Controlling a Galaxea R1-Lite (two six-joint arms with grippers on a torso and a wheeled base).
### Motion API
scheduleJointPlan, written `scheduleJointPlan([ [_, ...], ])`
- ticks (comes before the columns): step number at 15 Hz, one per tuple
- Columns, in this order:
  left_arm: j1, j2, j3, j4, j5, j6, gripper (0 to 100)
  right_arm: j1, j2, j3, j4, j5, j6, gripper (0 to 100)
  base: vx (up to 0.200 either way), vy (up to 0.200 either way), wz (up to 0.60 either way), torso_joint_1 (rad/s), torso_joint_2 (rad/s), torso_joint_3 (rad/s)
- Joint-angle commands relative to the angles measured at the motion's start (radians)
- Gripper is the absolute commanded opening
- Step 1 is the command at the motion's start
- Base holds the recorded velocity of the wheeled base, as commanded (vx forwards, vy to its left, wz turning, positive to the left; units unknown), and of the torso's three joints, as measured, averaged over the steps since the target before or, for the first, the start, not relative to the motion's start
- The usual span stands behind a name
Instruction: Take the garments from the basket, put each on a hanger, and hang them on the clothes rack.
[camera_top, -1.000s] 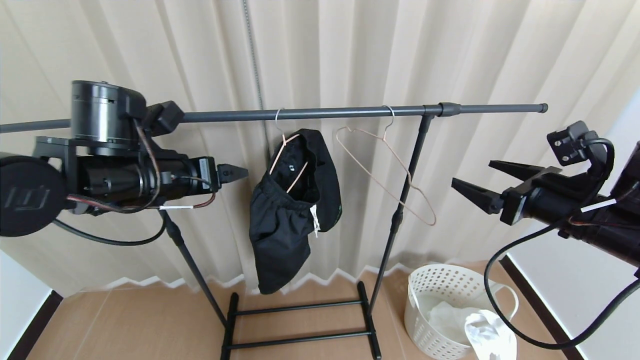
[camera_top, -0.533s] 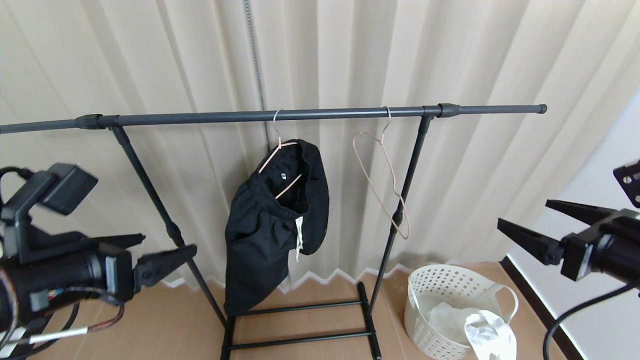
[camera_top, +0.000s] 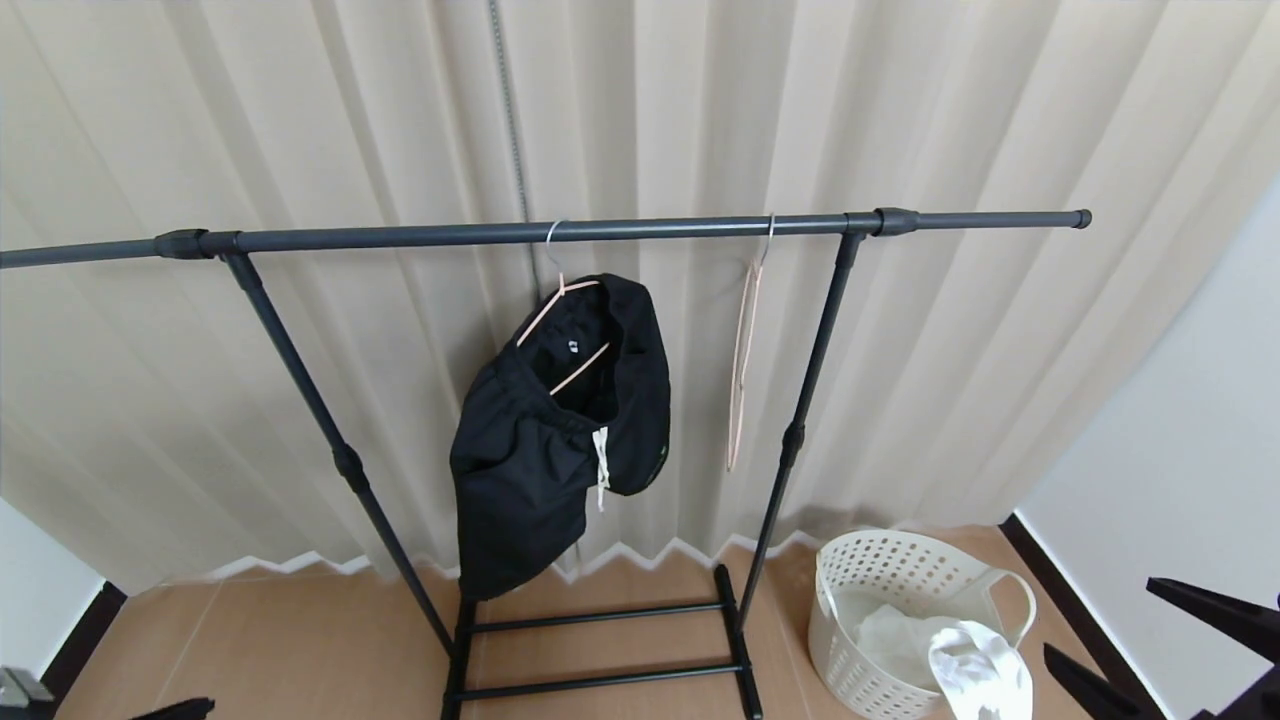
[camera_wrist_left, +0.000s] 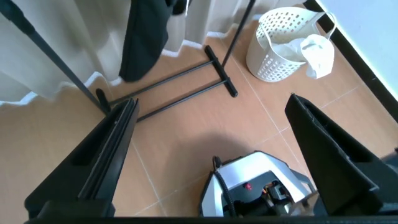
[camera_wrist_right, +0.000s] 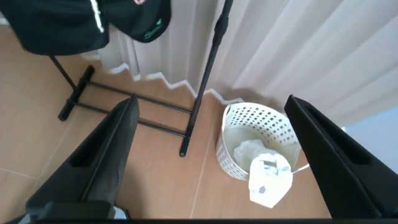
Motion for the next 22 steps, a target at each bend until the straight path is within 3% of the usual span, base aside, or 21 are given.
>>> scheduleJointPlan([
  [1,-0.002,-0.226,0.051,0.137,-0.001,-0.028,100,0.016,-0.082,0.066,0.036,-0.002,0.004,100,0.000,0.000,0.00,0.000,0.00,0.000],
  [4,0.004,-0.295,0.051,0.159,-0.006,-0.068,100,0.029,-0.213,0.066,0.203,0.001,-0.002,100,0.000,0.000,0.00,0.000,0.00,0.000],
  [7,0.052,-0.284,0.051,0.159,-0.006,-0.080,100,0.029,-0.523,0.057,0.519,0.004,-0.062,100,0.000,0.000,0.00,0.000,0.00,0.000],
  [10,0.076,-0.279,0.051,0.159,-0.004,-0.079,100,-0.093,-0.602,0.043,0.542,0.000,-0.062,100,0.000,0.000,0.00,0.000,0.00,0.000],
  [12,0.119,-0.364,0.051,0.159,0.002,-0.079,100,-0.271,-0.696,0.042,0.548,0.017,-0.064,100,0.000,0.000,0.00,0.000,0.00,0.000],
  [14,0.168,-0.426,0.051,0.161,0.004,-0.076,100,-0.425,-0.785,0.040,0.553,0.060,-0.065,100,0.000,0.000,0.00,0.000,0.00,0.000],
  [15,0.221,-0.446,0.051,0.161,0.004,-0.066,100,-0.511,-0.834,0.039,0.553,0.129,-0.064,100,0.000,0.000,0.00,0.000,0.00,0.000],
  [16,0.267,-0.474,0.051,0.161,0.004,-0.057,100,-0.550,-0.835,0.039,0.554,0.152,-0.060,100,0.000,0.000,0.00,0.000,0.00,0.000],
  [19,0.294,-0.614,0.051,0.161,-0.001,-0.056,100,-0.557,-0.835,0.034,0.567,0.172,-0.036,100,0.000,0.000,0.00,0.000,0.00,0.000],
  [22,0.245,-0.667,0.051,0.159,0.000,-0.063,100,-0.538,-0.835,0.028,0.600,0.307,-0.037,100,0.000,0.000,0.00,0.000,0.00,0.000],
])
